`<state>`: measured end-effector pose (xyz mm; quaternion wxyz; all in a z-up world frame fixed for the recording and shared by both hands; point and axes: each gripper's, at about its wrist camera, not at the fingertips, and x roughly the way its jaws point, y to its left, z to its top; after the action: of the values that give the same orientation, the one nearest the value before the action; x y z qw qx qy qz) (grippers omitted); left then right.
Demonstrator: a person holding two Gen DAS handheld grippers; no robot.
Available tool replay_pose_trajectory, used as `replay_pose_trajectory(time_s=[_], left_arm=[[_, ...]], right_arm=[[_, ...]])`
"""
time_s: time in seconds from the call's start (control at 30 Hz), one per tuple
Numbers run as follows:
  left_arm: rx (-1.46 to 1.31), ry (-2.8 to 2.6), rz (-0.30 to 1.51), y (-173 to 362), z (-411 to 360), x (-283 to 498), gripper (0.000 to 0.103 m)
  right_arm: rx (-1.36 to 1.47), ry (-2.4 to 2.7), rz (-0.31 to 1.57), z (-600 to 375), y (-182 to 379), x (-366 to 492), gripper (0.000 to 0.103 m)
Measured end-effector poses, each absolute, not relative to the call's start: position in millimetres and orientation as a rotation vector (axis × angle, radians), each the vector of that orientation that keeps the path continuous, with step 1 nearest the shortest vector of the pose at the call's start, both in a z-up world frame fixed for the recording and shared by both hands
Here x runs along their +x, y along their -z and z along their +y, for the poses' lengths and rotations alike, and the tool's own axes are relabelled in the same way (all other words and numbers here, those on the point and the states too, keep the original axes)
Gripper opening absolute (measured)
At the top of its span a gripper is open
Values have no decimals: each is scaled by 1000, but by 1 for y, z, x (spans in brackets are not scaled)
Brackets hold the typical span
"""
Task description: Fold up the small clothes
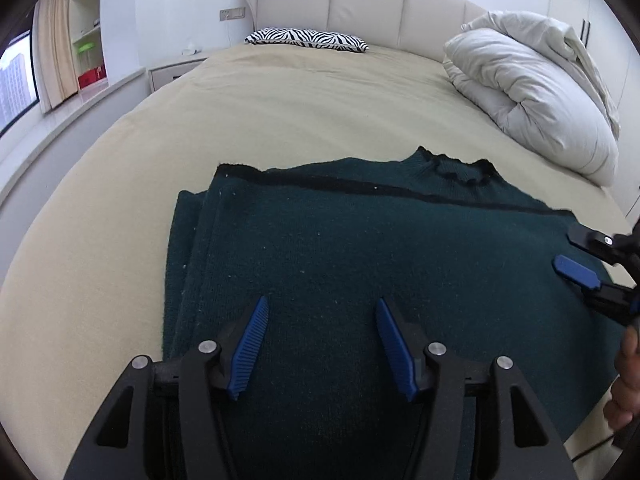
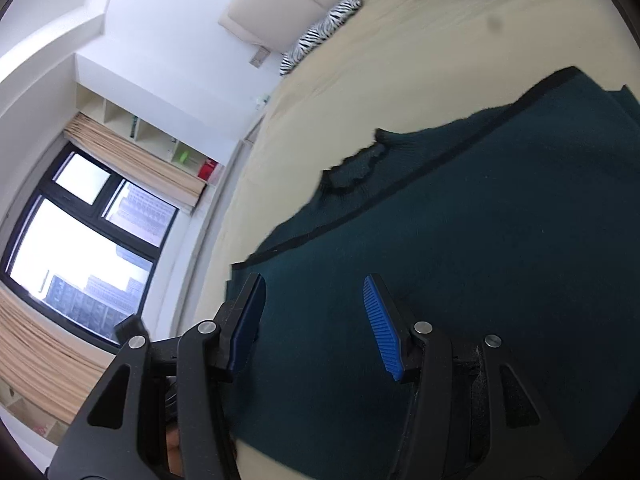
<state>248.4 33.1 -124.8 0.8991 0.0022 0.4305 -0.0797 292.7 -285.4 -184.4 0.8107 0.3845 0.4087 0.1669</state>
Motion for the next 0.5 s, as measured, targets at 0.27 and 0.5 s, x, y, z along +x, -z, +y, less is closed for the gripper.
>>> replay_pose_trajectory(time_s=[0.27, 0.5], left_arm=[[-2, 178, 887, 127, 35, 250, 61], [1, 175, 880, 128, 34, 249, 61]], right_arm=[[956, -224, 754, -370, 214, 275, 47], [1002, -98, 665, -417, 192, 214, 52]])
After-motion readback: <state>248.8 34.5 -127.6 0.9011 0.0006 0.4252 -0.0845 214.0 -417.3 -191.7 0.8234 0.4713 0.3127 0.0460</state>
